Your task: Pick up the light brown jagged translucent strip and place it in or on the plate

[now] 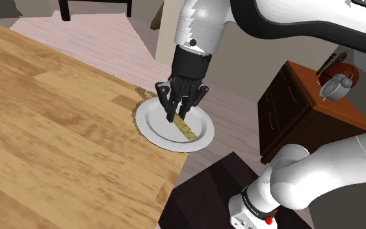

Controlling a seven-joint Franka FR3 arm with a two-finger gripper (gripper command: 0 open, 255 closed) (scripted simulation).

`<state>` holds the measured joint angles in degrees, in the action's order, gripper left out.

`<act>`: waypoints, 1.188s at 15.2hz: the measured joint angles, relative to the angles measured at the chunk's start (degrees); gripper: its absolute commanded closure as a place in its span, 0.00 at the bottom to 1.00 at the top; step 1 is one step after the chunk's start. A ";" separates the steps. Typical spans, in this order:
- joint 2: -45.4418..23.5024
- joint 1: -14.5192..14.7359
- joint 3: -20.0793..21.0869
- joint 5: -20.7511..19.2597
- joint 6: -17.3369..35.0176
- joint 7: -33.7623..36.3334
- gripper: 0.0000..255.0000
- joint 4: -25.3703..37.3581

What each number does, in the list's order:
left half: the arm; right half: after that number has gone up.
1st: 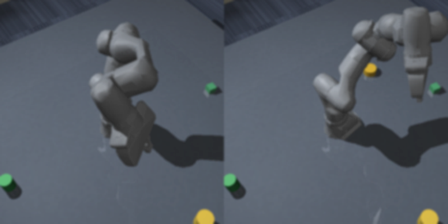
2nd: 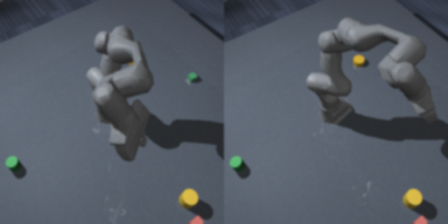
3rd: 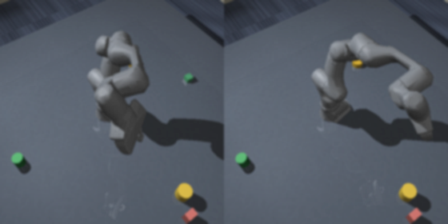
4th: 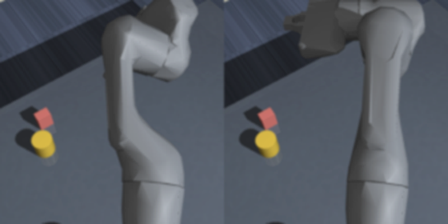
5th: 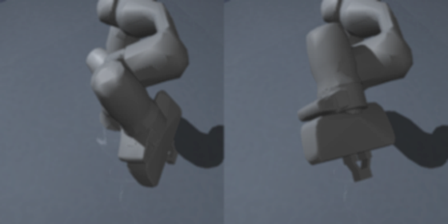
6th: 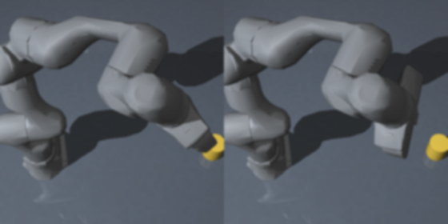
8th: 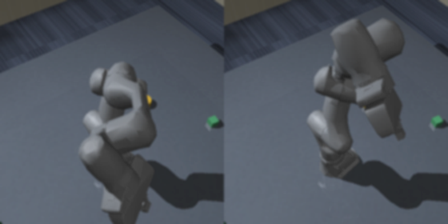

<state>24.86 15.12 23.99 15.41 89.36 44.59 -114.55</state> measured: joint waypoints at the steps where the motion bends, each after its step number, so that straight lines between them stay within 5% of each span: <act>1: 0.02 0.00 0.00 0.00 0.03 -0.01 1.00 -0.04; 3: 0.02 0.00 0.00 0.01 0.07 -0.02 1.00 -0.08; 4: 0.02 0.00 0.00 0.01 0.07 -0.03 0.00 -0.09; 10: 0.02 0.00 -0.01 0.01 0.08 -0.03 0.00 -0.10; 18: -2.38 -0.63 -0.73 -1.07 -6.79 0.80 0.00 9.07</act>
<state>22.48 14.49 23.26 14.34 82.56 45.39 -105.49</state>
